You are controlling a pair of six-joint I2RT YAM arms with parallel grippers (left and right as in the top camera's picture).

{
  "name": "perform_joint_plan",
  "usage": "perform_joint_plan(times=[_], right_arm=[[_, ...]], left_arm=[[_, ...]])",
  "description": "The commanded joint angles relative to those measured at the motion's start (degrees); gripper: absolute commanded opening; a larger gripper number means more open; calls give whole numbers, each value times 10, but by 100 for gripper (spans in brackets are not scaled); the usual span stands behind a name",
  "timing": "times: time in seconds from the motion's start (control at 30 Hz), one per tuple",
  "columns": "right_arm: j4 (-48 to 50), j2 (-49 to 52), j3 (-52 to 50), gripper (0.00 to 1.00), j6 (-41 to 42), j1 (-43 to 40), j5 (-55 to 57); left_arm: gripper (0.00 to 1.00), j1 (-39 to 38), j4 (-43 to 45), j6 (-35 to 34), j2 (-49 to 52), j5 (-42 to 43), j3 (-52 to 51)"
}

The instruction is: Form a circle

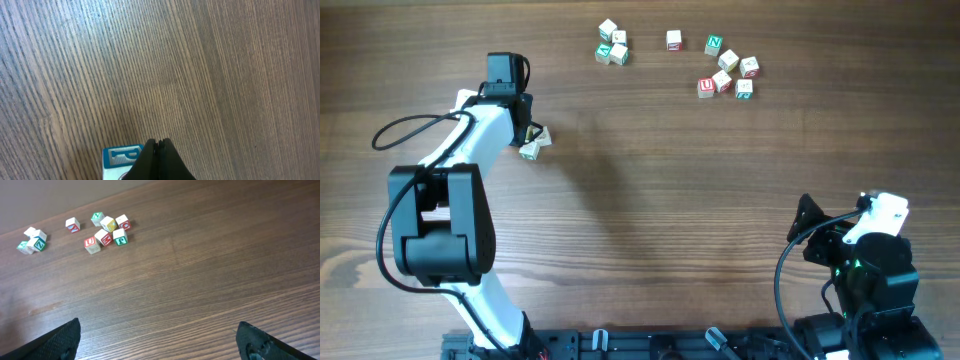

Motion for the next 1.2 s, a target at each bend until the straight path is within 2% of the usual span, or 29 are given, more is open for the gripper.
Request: perform_joint_plan(times=[0.0,1.17], right_arm=[[1,2,-2,100,-6,1,-3],[1,2,-2,100,-6,1,-3]], left_arm=[[4,1,-2,-3,11,3,9],[4,-11,-4,-3,11,8,9]])
